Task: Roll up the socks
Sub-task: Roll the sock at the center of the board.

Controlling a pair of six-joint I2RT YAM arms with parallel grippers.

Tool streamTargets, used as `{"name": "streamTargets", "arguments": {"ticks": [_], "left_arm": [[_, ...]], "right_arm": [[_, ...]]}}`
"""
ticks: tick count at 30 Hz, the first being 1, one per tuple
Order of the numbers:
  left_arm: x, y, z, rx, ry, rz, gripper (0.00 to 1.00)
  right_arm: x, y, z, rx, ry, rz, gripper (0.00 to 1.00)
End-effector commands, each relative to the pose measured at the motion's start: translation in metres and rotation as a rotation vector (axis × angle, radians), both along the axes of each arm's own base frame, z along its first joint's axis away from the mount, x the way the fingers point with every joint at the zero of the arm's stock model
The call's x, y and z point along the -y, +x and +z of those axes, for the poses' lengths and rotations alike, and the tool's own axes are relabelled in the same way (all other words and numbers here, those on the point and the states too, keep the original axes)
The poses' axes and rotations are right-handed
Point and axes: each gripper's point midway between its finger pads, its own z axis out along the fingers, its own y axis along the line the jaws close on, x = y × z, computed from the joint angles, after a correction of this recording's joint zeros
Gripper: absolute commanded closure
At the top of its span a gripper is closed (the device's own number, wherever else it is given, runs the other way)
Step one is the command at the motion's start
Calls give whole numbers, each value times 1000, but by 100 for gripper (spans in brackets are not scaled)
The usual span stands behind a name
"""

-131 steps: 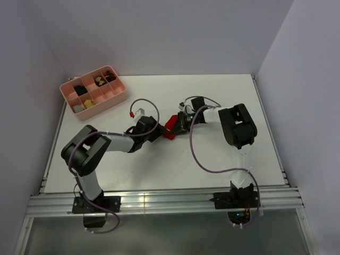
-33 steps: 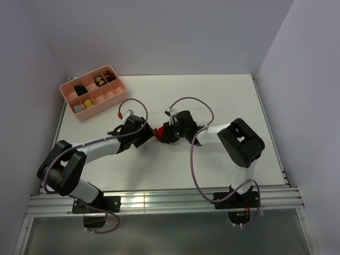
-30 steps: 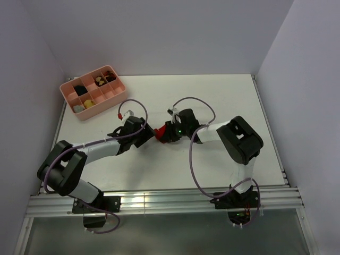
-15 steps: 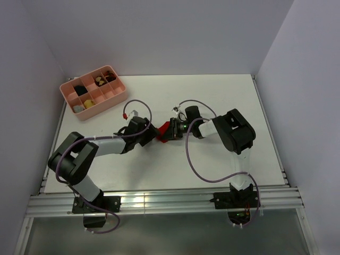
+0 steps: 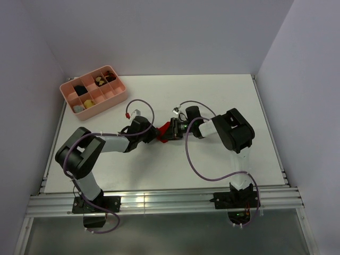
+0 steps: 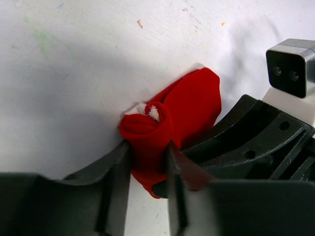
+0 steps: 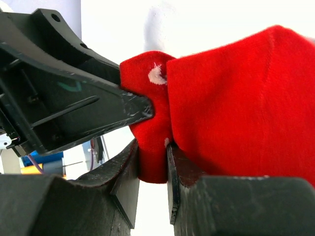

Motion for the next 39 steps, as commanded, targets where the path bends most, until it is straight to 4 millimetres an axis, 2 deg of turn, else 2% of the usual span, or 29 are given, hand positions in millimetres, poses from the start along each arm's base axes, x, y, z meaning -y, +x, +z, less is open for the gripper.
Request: {"name": "streamTargets", "arguments": {"ticks": [1, 2, 3, 6, 7, 9, 10, 12, 13, 15, 16, 19, 20, 23, 24, 26, 27, 33, 39], "left_arm": [[-1, -10, -22, -55, 47, -29, 68], [0, -9, -22, -52, 49, -32, 74], [0, -10, -21, -49, 50, -36, 84], [-2, -10, -17, -38, 66, -42, 97], [-2, -8, -15, -29, 77, -37, 99], [-5, -8, -11, -23, 112, -48, 99], [-5, -5, -8, -9, 129, -51, 99], [-7, -8, -7, -15, 161, -59, 99], [-5, -4, -2, -2, 171, -61, 100], [-5, -7, -3, -15, 194, -74, 99], [-2, -5, 2, -6, 200, -79, 99], [0, -6, 3, -13, 220, -97, 99], [1, -5, 4, -13, 226, -99, 99], [5, -5, 7, -18, 236, -116, 99], [4, -9, 4, -39, 248, -126, 99], [6, -9, 6, -39, 248, -134, 99], [7, -9, 7, -38, 246, -139, 100], [9, -11, 7, -54, 240, -150, 99], [14, -11, 8, -62, 219, -156, 99]], "right_arm": [[13, -7, -25, -51, -104, -34, 94], [15, -6, -26, -43, -117, -41, 92], [16, -7, -22, -24, -121, -38, 90], [23, -6, -21, 16, -163, -55, 79], [24, -3, -11, 50, -167, -64, 73], [32, -2, -10, 97, -213, -89, 65], [33, 1, 6, 154, -214, -103, 58], [43, 5, 8, 231, -282, -139, 54], [43, 5, 22, 283, -287, -148, 52], [53, 10, 26, 363, -356, -190, 49], [52, 7, 37, 417, -368, -200, 46], [58, 13, 45, 551, -453, -234, 41], [51, 7, 51, 614, -464, -207, 39], [46, 8, 56, 741, -534, -210, 37], [35, 2, 59, 784, -527, -196, 36], [32, 1, 57, 842, -558, -194, 35], [23, -1, 61, 877, -544, -195, 35], [12, -2, 57, 983, -576, -177, 34], [-2, -6, 42, 1012, -616, -128, 34]]}}
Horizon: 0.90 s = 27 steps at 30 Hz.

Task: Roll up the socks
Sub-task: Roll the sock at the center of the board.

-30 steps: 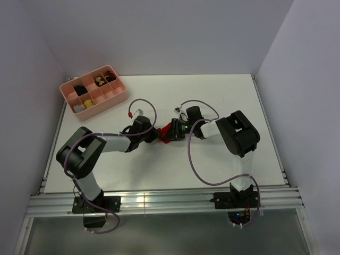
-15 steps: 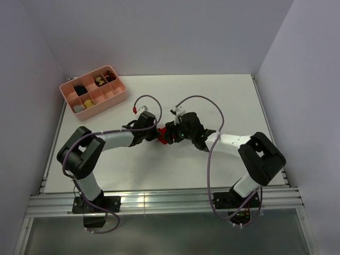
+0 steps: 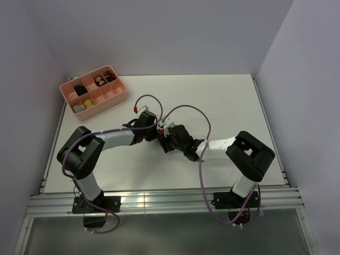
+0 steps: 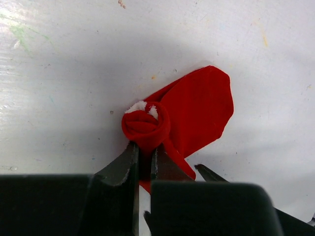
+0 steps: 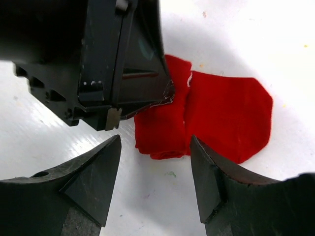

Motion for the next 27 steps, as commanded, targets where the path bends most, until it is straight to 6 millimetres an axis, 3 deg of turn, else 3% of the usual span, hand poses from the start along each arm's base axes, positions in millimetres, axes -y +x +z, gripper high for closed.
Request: {"name": "streamTargets", "arguments": {"ticks": [1, 6, 16, 20, 21, 24, 27], "left_arm": [[5, -3, 1, -17, 7, -30, 99], [5, -5, 1, -22, -8, -21, 99], [11, -11, -4, -58, -62, 9, 99], [11, -10, 0, -49, -69, 26, 99], [10, -10, 0, -51, -68, 32, 98], [5, -9, 2, -45, -71, 68, 90], [-1, -9, 7, -31, -84, 108, 71]], "right_arm": [[-12, 14, 10, 99, -19, -7, 34], [-19, 8, -7, 83, -49, 3, 37], [-25, 12, -9, 93, -78, -52, 48], [-22, 13, -10, 94, -93, -67, 66], [-21, 12, -13, 76, -81, -84, 76], [-19, 10, -14, 64, -78, -87, 92], [-18, 8, -17, 37, -73, -82, 100]]}}
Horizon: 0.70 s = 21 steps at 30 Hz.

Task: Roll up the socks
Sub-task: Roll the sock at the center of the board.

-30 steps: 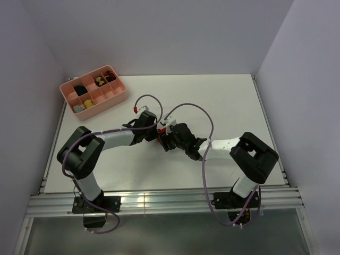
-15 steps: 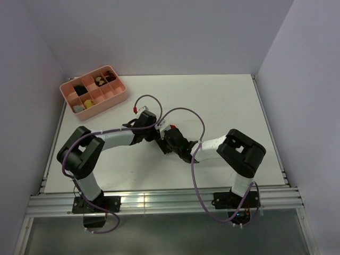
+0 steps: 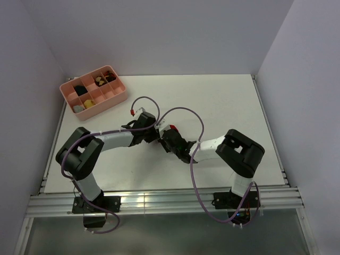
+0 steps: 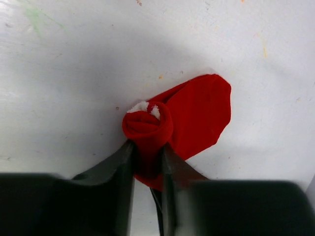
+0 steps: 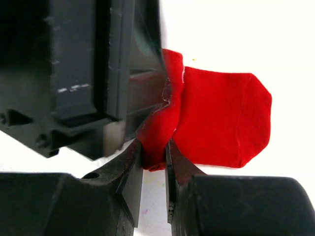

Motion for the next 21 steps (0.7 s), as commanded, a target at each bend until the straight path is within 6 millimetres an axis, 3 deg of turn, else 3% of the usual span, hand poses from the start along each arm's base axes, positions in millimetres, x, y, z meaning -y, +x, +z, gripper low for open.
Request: {"name": "streamTargets", "arguments": {"ticks": [1, 3, 4, 5, 8, 13, 15, 16, 17, 21], "left_arm": [[-3, -6, 10, 11, -32, 50, 56], [-9, -6, 17, 32, -36, 83, 48], [-12, -5, 19, 39, -36, 94, 38], [-15, -2, 26, 59, -42, 114, 33], [-19, 2, 40, 105, -90, 151, 27], [-28, 3, 46, 144, -125, 180, 23], [-26, 2, 49, 167, -141, 160, 23], [-23, 1, 49, 166, -148, 145, 24], [-22, 1, 47, 165, -149, 138, 24], [-16, 0, 42, 163, -170, 110, 25]], "right_arm": [[-18, -2, 9, -29, 70, 25, 100], [-14, 0, 4, -67, 86, 23, 100], [-14, -2, 2, -90, 103, 24, 100], [-16, -6, 2, -118, 125, 46, 100], [-17, -9, 4, -211, 204, 83, 100], [-4, -1, 0, -419, 362, 86, 100], [-4, -6, 1, -511, 427, 125, 100], [1, 3, 3, -548, 466, 98, 100], [4, 3, -5, -599, 478, 85, 100], [7, 5, -2, -771, 646, 81, 100]]}}
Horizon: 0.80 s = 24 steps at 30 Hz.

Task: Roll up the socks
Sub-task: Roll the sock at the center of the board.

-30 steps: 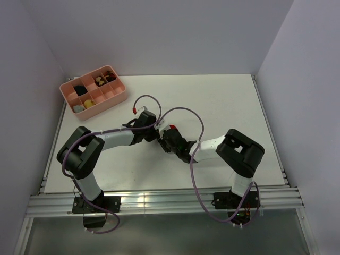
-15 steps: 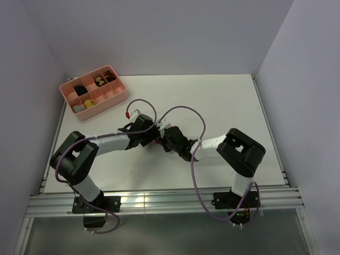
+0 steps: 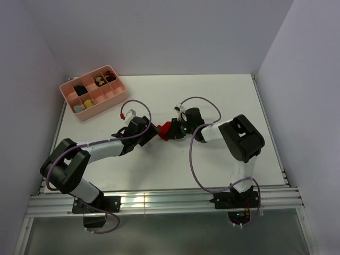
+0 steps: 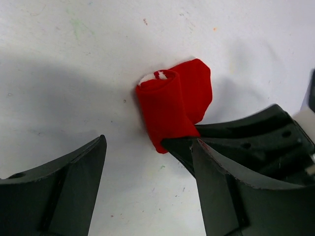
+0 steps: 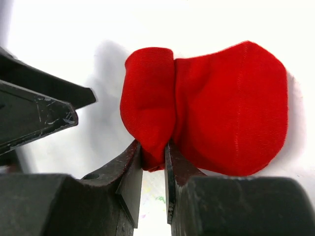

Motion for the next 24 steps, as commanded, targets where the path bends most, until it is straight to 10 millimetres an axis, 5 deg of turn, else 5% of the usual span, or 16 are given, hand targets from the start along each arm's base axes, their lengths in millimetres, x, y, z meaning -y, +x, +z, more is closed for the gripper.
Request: {"name": "streamTargets", "arguments": {"ticks": [1, 10, 24], "left_arm": [[12, 7, 11, 53, -64, -27, 26], [22, 16, 0, 44, -61, -44, 27], [30, 24, -26, 1, -51, -36, 31]], "right_arm": [[-4, -27, 1, -262, 174, 81, 100], [12, -20, -20, -456, 251, 34, 100], [20, -18, -30, -510, 237, -7, 100]]}}
